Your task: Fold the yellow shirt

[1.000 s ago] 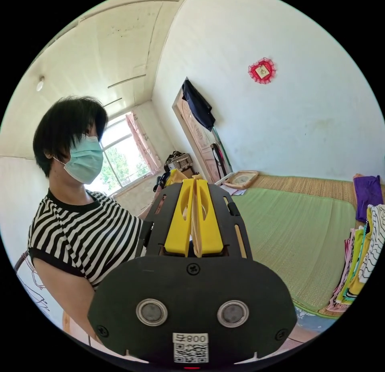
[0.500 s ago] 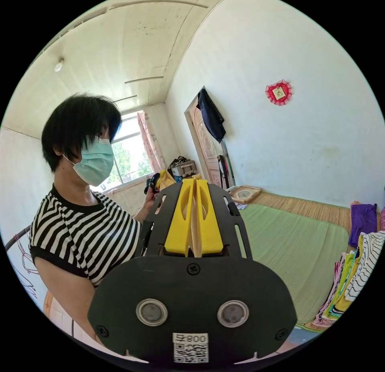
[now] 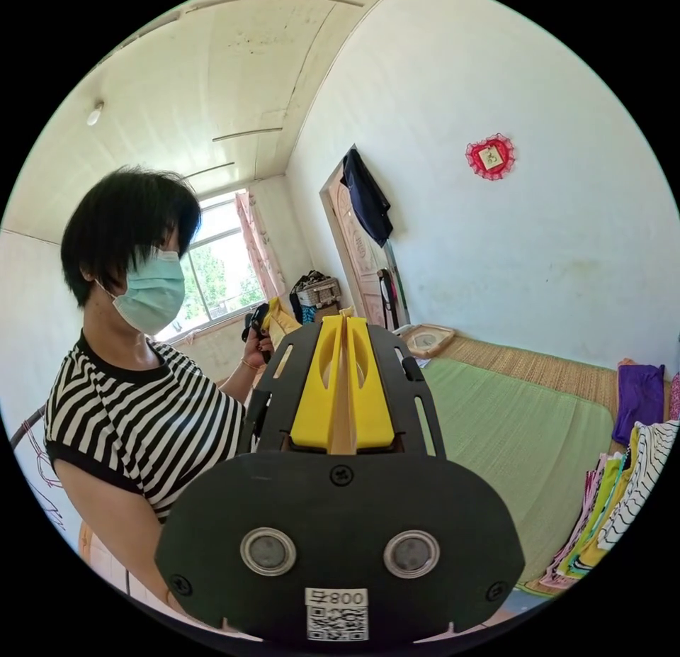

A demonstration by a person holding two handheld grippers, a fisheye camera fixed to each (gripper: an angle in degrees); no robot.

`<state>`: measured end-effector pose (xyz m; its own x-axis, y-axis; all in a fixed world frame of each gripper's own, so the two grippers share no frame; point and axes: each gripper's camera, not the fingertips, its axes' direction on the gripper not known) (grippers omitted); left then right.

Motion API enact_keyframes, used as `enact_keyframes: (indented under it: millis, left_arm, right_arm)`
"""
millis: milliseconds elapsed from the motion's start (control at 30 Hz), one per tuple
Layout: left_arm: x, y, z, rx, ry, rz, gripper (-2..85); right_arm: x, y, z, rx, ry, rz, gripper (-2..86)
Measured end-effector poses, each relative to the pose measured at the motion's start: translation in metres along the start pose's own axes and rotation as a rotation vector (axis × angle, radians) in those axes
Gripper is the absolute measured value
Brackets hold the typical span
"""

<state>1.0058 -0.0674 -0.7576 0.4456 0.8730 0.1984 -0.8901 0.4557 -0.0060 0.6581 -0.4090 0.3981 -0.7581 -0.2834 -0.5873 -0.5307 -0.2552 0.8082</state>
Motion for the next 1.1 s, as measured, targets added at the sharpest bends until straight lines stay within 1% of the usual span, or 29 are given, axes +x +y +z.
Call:
enact_keyframes:
  millis: [200, 367, 500, 567, 600, 633, 667, 733, 767, 833, 900, 933, 1000, 1100]
  left_arm:
    - [-0.061, -0.007, 0.039, -0.038, -0.060, -0.022, 0.4]
    - [-0.135, -0.012, 0.094, -0.096, -0.147, -0.036, 0.4]
    - [-0.232, -0.009, 0.163, -0.185, -0.275, -0.095, 0.7]
    - [-0.287, -0.005, 0.198, -0.242, -0.343, -0.132, 0.9]
    - [-0.328, 0.000, 0.223, -0.276, -0.380, -0.175, 1.2]
    - [-0.372, 0.007, 0.250, -0.329, -0.407, -0.212, 1.6]
    - [-0.395, 0.012, 0.262, -0.351, -0.430, -0.237, 1.8]
    - [-0.483, 0.043, 0.311, -0.465, -0.537, -0.330, 3.4]
    - [-0.503, 0.054, 0.319, -0.475, -0.555, -0.373, 3.9]
    - [-0.570, 0.098, 0.346, -0.533, -0.567, -0.492, 5.6]
    - [-0.602, 0.132, 0.357, -0.585, -0.642, -0.549, 6.1]
    - [-0.616, 0.154, 0.361, -0.615, -0.642, -0.579, 6.3]
    - [-0.628, 0.184, 0.365, -0.651, -0.638, -0.609, 6.6]
    - [-0.630, 0.222, 0.363, -0.729, -0.691, -0.628, 7.1]
  right_arm:
    - [0.046, -0.050, 0.046, -0.037, 0.050, 0.037, 0.5]
    - [0.116, -0.099, 0.103, -0.079, 0.104, 0.107, 0.5]
    - [0.189, -0.130, 0.154, -0.128, 0.166, 0.197, 0.5]
    - [0.251, -0.150, 0.197, -0.185, 0.204, 0.281, 0.6]
    - [0.266, -0.154, 0.209, -0.201, 0.204, 0.302, 0.6]
    - [0.301, -0.162, 0.235, -0.249, 0.219, 0.354, 0.6]
    - [0.336, -0.167, 0.262, -0.297, 0.250, 0.408, 0.7]
    - [0.386, -0.166, 0.302, -0.376, 0.306, 0.496, 0.7]
    - [0.417, -0.161, 0.326, -0.429, 0.346, 0.562, 0.7]
    - [0.453, -0.147, 0.355, -0.475, 0.383, 0.658, 0.8]
    - [0.478, -0.131, 0.377, -0.511, 0.403, 0.730, 0.9]
    - [0.487, -0.122, 0.388, -0.528, 0.422, 0.760, 1.0]
    - [0.494, -0.110, 0.403, -0.573, 0.439, 0.776, 1.4]
    - [0.485, -0.096, 0.420, -0.611, 0.435, 0.780, 3.3]
